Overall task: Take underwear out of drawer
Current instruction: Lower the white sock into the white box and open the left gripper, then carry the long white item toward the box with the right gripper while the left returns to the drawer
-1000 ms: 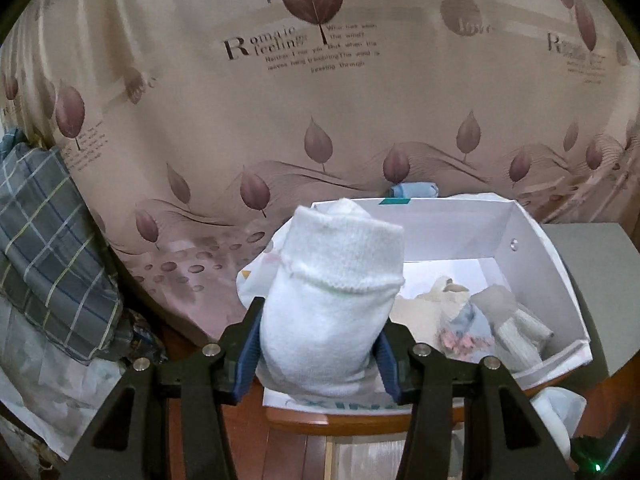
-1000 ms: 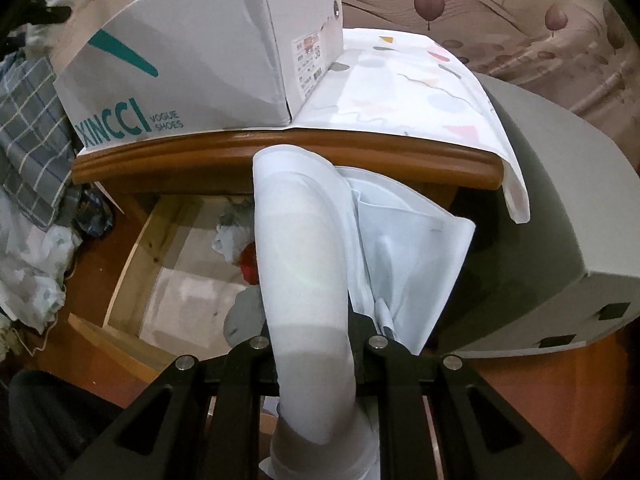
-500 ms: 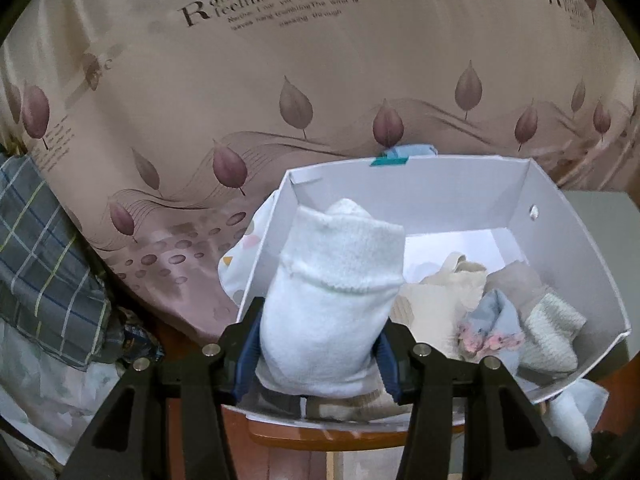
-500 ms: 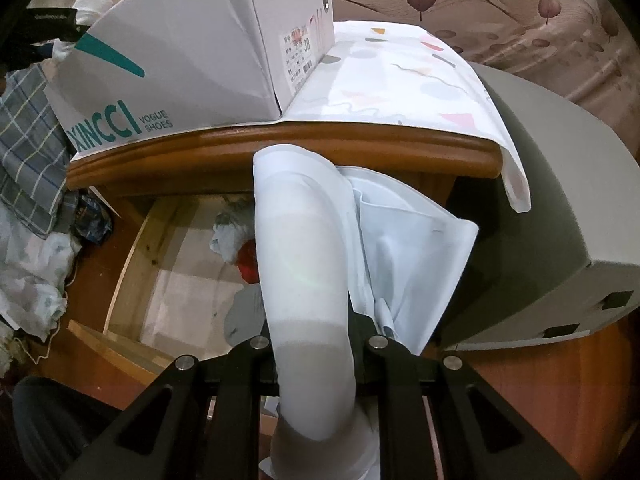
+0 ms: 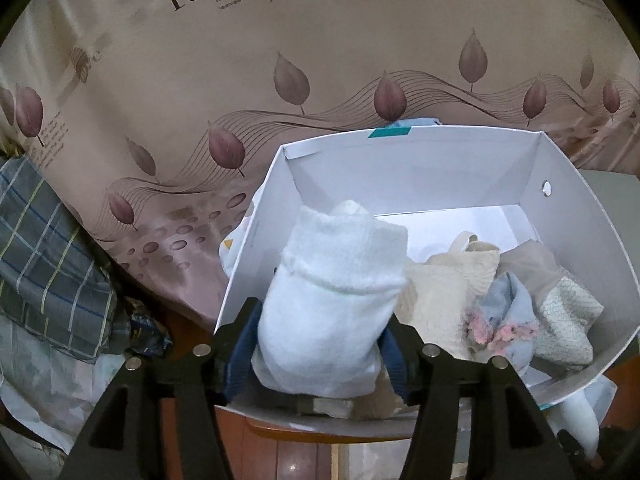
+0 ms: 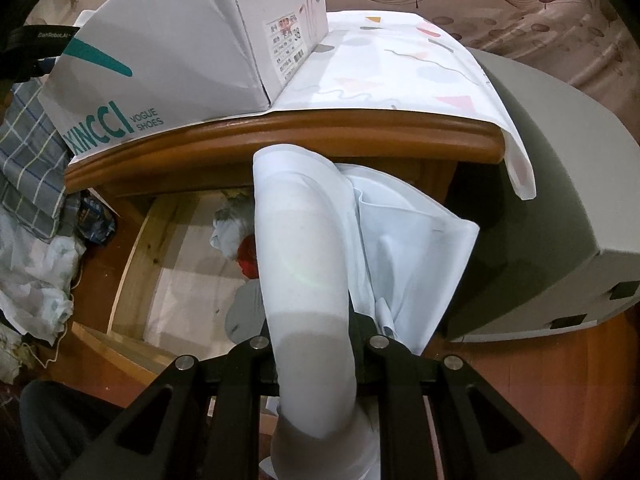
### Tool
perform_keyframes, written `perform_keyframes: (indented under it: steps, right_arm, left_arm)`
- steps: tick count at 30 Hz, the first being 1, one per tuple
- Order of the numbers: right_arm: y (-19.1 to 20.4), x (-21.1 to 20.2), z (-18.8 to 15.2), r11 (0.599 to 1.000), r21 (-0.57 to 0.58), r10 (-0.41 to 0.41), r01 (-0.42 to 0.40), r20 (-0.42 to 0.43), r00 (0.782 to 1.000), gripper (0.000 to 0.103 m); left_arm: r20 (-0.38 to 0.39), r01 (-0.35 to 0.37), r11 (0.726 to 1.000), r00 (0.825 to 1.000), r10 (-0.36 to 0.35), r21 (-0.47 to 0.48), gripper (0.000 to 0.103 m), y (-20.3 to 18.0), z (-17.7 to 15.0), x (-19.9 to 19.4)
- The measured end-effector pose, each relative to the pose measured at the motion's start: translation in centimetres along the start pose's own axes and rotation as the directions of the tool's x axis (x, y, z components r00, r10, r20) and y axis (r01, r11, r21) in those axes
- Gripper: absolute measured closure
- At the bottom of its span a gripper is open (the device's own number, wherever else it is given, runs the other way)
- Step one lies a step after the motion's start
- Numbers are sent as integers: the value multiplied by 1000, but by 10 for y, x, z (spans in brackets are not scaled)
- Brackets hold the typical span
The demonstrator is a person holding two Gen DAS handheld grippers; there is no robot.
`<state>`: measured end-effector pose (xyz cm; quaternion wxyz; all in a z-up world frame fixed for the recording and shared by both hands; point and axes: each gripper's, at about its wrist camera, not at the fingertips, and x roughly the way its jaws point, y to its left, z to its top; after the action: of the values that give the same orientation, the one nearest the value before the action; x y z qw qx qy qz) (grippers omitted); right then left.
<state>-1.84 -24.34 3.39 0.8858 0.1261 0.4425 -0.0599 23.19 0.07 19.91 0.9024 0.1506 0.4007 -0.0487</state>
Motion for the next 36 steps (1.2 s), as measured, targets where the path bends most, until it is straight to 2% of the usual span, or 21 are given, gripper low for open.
perform_keyframes:
  steps: [3, 7, 9, 14, 17, 22, 29, 36]
  right_arm:
    - [1, 0, 0, 1000, -6, -2, 2, -2, 1000, 88]
    - [3, 2, 0, 1000, -22, -2, 2, -9, 1000, 88]
    - [4, 2, -1, 1000, -29, -6, 6, -9, 1000, 88]
    - [8, 2, -1, 999, -52, -16, 16, -6, 1000, 88]
    - [9, 2, -2, 998, -58, -20, 19, -8, 1000, 88]
    - [9, 2, -2, 998, -60, -22, 21, -5, 1000, 88]
    - [6, 3, -1, 998, -57, -4, 4, -3, 1000, 88]
    - [1, -13, 7, 998, -60, 27, -25, 23, 999, 88]
  left_arm:
    - [27, 14, 1000, 1000, -13, -3, 42, 2, 0, -12]
    - [79, 16, 1000, 997, -15, -10, 31, 6, 1, -31]
    - [97, 10, 1000, 995, -9, -10, 28, 8, 1, -39]
    - [121, 4, 1000, 993, -2, -18, 28, 12, 0, -55]
    - [115, 25, 1000, 993, -23, -17, 28, 13, -2, -60]
    - [113, 21, 1000, 993, -19, -16, 28, 16, -9, -67]
    - [146, 21, 998, 989, -13, -54, 28, 31, -46, -88]
    - [115, -5, 994, 993, 18, -108, 28, 44, -103, -82]
